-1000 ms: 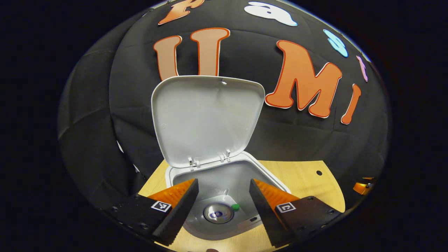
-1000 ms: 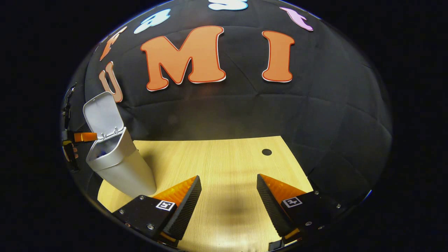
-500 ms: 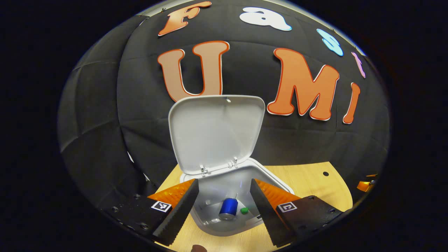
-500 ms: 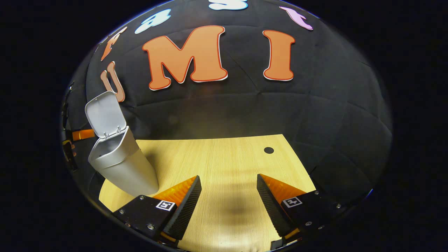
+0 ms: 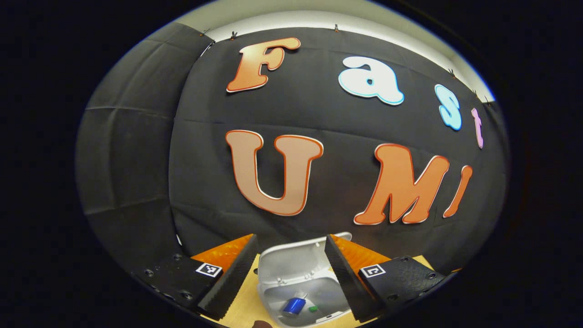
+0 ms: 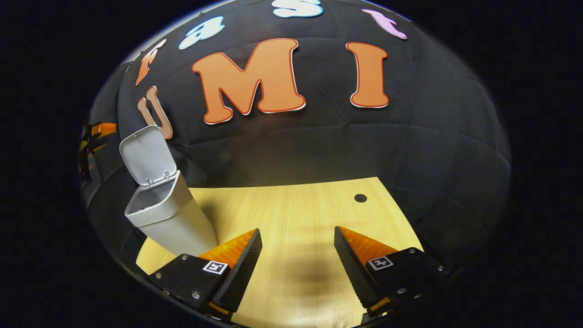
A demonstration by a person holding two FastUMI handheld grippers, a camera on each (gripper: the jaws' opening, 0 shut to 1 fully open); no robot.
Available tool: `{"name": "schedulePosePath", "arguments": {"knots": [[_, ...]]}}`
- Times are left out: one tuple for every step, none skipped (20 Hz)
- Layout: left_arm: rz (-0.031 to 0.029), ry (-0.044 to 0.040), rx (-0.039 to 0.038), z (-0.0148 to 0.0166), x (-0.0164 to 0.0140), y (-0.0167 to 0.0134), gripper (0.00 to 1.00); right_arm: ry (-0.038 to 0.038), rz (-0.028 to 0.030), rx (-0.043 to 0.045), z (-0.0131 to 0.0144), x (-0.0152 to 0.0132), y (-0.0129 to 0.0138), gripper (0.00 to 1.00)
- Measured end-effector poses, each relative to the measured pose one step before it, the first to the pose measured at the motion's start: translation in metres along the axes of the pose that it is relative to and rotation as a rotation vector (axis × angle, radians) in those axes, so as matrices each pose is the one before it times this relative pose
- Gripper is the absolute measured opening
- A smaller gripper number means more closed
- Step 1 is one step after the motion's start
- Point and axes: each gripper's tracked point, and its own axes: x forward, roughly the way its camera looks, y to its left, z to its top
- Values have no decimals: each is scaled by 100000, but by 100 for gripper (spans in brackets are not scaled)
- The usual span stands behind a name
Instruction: Press the lid of the desktop garbage bin to open it, pick up the crumpled paper on the desktop and throw it into the bin, then pick up the pop can on the desktop and drop it into the bin, and finally close the garbage bin lid.
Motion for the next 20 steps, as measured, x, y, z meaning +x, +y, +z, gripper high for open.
{"name": "schedulePosePath", "arguments": {"knots": [[-1347,139,-2840,1250,878,-153,94,-201,190,368,8,-75,77,95],[-1776,1961,-2959,683,1267,-237,94,-186,-79,575,-107,-153,-118,95],[-1734,3635,-2334,-70,1063,-306,94,163,-223,792,-129,-96,-160,95],[-1469,3734,-1160,-411,1095,-281,94,107,-380,990,-124,-70,-236,95],[429,2671,342,-494,1134,53,94,25,-434,950,-54,-130,-290,95],[2087,2339,1971,-323,1287,300,94,-35,-651,891,-36,-72,-320,95],[1781,2231,2187,-487,1136,399,94,-28,-686,778,-40,-29,-384,95],[2180,1648,989,-448,932,580,94,3,-740,777,-111,-83,-263,95],[1678,1656,-587,-483,788,474,94,6,-608,758,25,23,-244,95],[584,1292,-985,-388,785,368,94,62,-504,684,-124,66,-252,95],[866,1799,-870,-579,706,399,94,233,-547,541,-65,50,-187,95],[727,2482,-382,-876,689,494,94,338,-311,339,-116,71,-121,95],[450,2281,-243,-821,393,294,94,277,-231,101,-1,171,-53,95],[370,2089,141,-950,400,202,94,355,9,-83,-98,101,96,95],[-98,1503,447,-840,155,57,94,334,61,-64,-23,169,70,95],[-573,232,492,-487,-245,-79,95,398,303,-1,-148,68,156,95],[-662,-324,175,-472,-396,-158,95,578,428,67,-62,166,205,95],[-1476,-790,436,-423,-386,-378,95,343,493,121,-46,96,217,95],[-1121,-274,523,-511,-520,-370,93,367,496,27,-12,228,138,95],[-1072,566,733,-847,-405,-368,95,392,286,-257,-164,62,159,95]]}}
